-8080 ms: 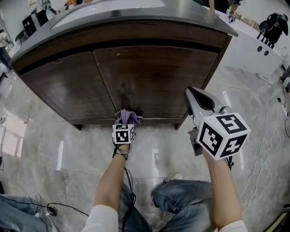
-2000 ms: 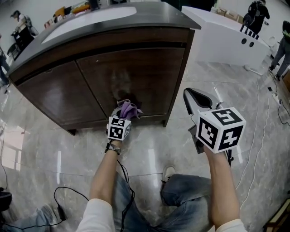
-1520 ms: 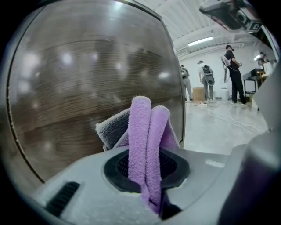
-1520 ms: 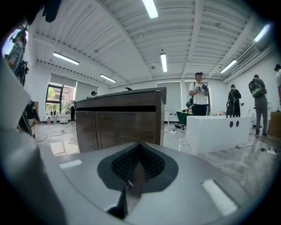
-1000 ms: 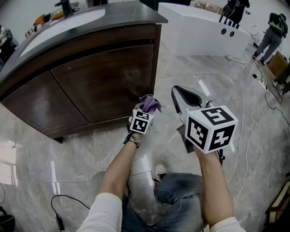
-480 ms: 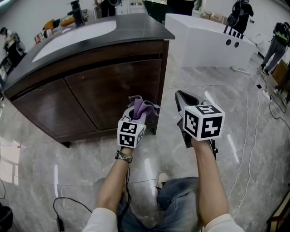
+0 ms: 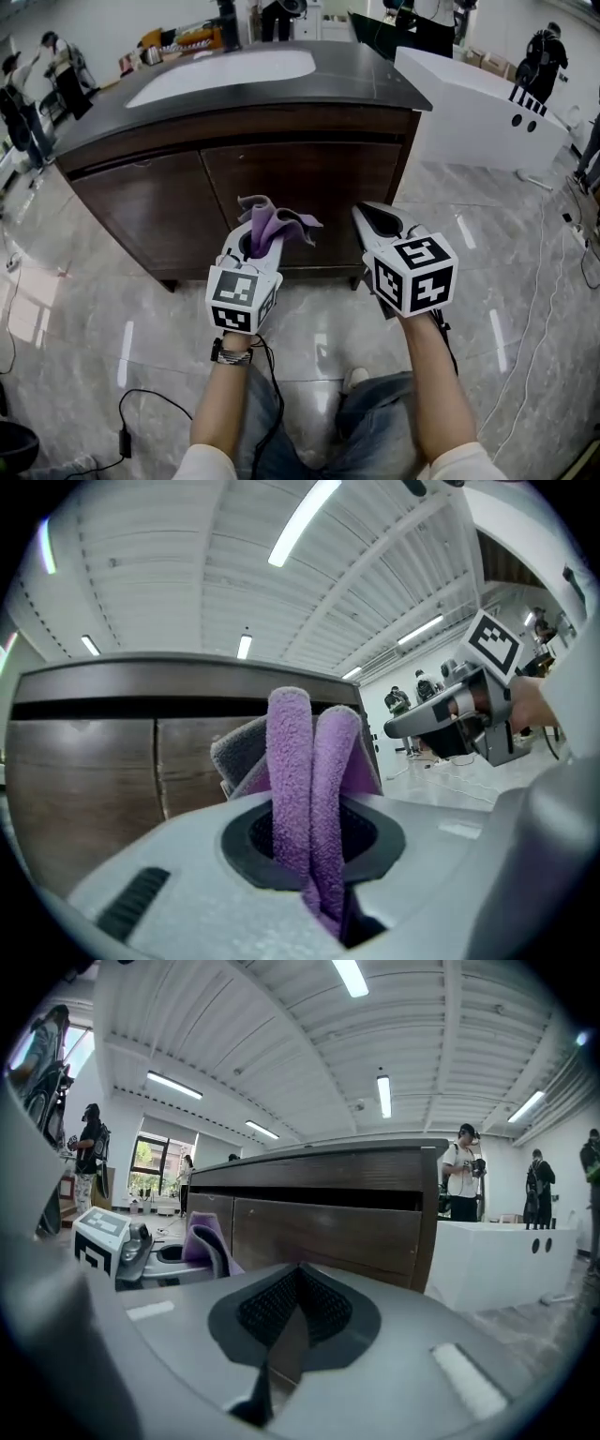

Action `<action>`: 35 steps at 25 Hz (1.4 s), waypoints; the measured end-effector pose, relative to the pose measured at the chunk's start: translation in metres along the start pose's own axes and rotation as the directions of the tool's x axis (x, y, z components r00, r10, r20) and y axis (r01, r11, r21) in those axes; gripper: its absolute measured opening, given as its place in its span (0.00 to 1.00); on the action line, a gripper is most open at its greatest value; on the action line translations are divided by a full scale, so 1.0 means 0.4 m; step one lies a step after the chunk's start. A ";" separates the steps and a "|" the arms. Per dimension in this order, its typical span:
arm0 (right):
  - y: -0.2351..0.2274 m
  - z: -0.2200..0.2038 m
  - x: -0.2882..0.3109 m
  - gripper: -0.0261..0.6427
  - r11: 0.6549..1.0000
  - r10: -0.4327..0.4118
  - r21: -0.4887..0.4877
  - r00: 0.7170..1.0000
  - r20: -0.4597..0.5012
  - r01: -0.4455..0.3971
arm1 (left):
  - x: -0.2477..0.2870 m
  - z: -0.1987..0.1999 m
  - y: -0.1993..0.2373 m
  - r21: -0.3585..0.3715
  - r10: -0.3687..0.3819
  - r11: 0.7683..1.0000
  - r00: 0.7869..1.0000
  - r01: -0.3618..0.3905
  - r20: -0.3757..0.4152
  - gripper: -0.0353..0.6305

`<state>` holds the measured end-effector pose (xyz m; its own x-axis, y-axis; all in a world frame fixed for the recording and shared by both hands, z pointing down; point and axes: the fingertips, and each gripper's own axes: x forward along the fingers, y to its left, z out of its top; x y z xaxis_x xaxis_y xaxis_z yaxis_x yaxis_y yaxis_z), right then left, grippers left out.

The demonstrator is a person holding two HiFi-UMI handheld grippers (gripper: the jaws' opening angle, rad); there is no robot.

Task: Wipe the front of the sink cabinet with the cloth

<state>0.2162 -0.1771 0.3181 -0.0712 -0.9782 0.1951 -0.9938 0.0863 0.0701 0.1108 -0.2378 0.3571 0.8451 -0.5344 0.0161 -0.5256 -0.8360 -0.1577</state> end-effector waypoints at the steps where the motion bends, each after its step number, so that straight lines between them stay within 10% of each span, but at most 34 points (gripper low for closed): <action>1: 0.013 0.008 0.000 0.05 1.000 0.007 0.000 1.000 0.006 -0.007 | -0.023 0.009 0.017 0.008 0.011 1.000 1.000 -0.011 0.004 0.13; 11: 0.186 0.090 -0.038 0.05 0.989 0.114 -0.107 0.989 0.093 -0.104 | -0.236 0.165 0.087 0.096 0.118 0.987 0.988 -0.127 0.096 0.13; 35: 0.277 0.115 -0.091 0.05 0.975 0.173 -0.164 0.973 0.155 -0.147 | -0.310 0.239 0.049 0.132 0.115 0.983 0.985 -0.131 0.126 0.13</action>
<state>0.1049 -0.1405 0.2740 -0.2543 -0.9658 0.0507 -0.9449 0.2593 0.1999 0.0050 -0.1763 0.2577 0.7847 -0.6069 -0.1262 -0.6145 -0.7348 -0.2871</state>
